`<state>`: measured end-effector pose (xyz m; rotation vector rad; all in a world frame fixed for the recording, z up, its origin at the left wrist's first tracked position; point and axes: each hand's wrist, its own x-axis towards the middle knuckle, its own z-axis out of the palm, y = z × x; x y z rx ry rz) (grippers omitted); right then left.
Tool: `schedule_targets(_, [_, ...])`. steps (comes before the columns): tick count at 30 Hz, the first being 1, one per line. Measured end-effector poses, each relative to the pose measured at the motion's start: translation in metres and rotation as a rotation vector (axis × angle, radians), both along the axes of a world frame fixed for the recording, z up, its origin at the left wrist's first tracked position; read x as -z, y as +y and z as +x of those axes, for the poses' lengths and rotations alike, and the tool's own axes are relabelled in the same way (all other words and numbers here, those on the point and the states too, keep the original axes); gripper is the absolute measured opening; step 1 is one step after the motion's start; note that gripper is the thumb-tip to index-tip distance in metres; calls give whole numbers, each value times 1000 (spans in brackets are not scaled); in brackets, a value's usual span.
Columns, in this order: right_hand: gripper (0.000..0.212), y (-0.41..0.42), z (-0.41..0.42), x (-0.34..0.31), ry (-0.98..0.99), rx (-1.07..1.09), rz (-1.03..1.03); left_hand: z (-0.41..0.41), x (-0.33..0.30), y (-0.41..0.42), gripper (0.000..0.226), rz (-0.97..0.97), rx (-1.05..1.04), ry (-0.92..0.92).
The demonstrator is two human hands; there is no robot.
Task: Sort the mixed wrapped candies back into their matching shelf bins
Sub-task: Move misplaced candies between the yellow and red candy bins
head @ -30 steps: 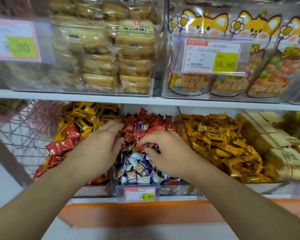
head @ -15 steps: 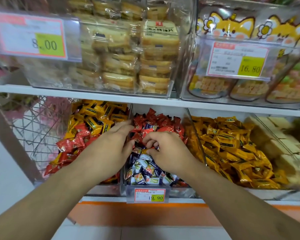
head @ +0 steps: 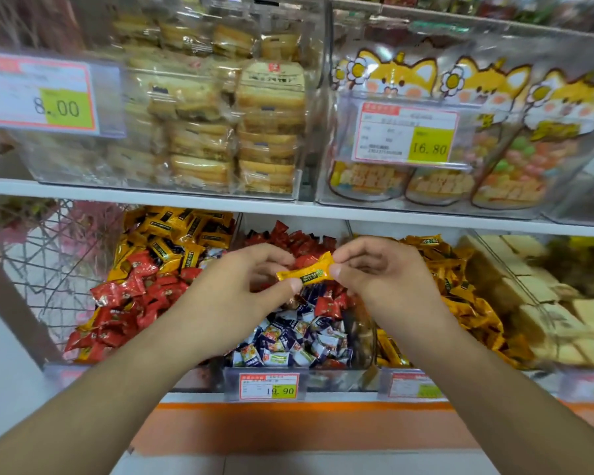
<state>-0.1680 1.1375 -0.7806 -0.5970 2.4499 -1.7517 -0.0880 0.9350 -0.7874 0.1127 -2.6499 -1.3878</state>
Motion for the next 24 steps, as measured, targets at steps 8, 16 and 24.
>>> schedule_targets(8, [42,50,10,-4,452,-201,468,1,-5,42,3,207,11,-36])
schedule_targets(16, [25,91,-21,-13,452,210,660,8,-14,35,10,245,-97,-15])
schedule_targets(24, [52,41,-15,1,504,-1,703,17,20,-44,59,-601,-94,-31])
